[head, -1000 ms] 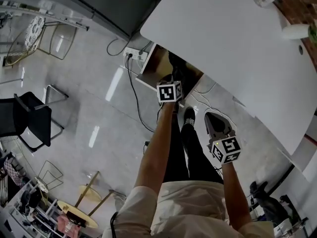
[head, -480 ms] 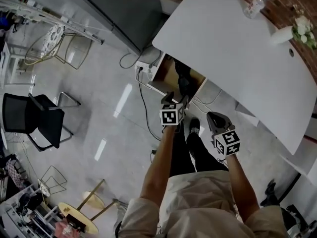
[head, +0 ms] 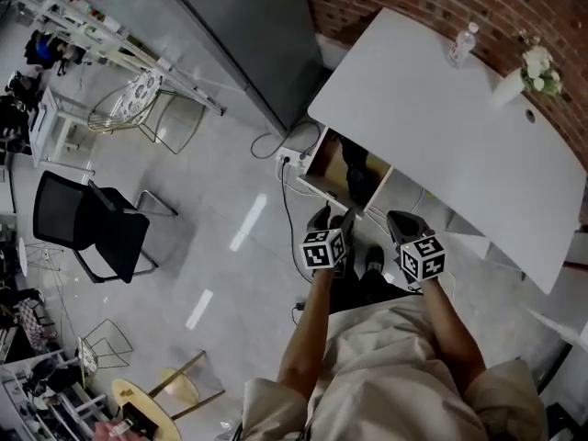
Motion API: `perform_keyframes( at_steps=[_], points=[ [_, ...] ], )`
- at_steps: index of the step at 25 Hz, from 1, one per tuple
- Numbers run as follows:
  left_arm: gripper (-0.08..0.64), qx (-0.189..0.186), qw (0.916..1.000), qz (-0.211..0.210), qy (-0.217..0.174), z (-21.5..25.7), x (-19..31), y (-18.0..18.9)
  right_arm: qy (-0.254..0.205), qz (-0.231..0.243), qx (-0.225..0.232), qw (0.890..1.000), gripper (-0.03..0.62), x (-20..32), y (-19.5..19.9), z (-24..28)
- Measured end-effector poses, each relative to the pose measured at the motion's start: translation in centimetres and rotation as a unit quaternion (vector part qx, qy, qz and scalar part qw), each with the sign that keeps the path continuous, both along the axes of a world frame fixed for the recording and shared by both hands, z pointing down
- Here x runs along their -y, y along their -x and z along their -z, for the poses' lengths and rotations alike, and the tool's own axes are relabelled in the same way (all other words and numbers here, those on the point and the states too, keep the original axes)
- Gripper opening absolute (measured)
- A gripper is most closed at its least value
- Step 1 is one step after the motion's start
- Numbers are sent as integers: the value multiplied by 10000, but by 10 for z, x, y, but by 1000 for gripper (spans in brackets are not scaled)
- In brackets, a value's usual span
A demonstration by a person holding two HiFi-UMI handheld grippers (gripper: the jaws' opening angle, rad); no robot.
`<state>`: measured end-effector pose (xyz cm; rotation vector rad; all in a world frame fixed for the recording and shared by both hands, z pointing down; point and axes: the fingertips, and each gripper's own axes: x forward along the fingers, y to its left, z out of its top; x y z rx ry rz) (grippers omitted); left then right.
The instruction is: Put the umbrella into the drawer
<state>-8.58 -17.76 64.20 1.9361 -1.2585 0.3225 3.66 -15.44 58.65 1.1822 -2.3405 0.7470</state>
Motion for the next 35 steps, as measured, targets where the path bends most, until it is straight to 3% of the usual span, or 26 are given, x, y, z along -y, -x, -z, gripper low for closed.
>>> perform_keyframes(
  at_steps=[9,14,22,26,29,35],
  points=[
    [284,13,9982,310,-519,67,-32,5,-230,403,65,9989,69,1,15,33],
    [284,311,9966,276,-706,80,-44,9,-174,484,161,9985,69,-6,12,30],
    [278,326,9959,547,-647,77,-47,18,-203,480,180,9985,69,-6,1,34],
    [205,511,9942,565,-761,82,-44,18,-183,447,196,9986,69,-8,-3,33],
    [173,712,9933,371,-834,83,-46,13,-154,464,189,9986,69,-10,-3,32],
    [40,952,9900,78,-1034,90,-48,0,-129,475,254,9985,69,-13,-1,30]
  ],
)
